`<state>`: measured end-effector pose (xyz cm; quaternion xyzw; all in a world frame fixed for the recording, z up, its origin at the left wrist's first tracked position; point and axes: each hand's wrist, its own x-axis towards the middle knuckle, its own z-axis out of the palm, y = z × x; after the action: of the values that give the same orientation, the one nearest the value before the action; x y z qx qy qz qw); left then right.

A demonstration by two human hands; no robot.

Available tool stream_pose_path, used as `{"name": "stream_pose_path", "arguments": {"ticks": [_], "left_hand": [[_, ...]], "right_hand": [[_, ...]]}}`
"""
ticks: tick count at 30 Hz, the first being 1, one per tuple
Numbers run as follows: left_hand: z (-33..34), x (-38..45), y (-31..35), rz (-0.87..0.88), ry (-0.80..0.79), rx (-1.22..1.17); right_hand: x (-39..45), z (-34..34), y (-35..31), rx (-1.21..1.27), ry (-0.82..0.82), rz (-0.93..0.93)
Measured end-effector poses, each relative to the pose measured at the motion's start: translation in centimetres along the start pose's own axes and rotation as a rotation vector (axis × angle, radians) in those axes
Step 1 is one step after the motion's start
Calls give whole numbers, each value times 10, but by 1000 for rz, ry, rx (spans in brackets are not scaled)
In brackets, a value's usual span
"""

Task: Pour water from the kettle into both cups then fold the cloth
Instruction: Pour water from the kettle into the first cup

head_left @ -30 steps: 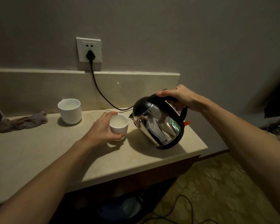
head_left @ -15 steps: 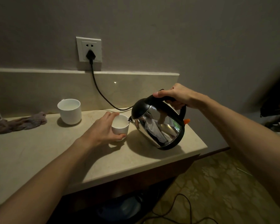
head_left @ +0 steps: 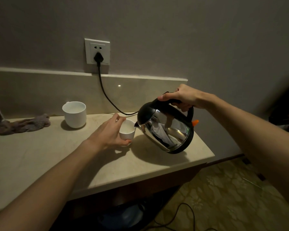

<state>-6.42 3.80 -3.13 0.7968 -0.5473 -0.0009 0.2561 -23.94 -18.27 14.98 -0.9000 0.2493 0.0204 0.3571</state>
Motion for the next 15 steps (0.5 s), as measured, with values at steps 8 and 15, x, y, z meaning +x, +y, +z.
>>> {"name": "stream_pose_path", "arguments": {"ticks": [8, 15], "left_hand": [[3, 0, -1, -31, -8, -32], [2, -2, 1, -25, 9, -38]], "right_hand": [[3, -3, -6, -39, -20, 2], [4, -4, -12, -62, -32, 22]]}}
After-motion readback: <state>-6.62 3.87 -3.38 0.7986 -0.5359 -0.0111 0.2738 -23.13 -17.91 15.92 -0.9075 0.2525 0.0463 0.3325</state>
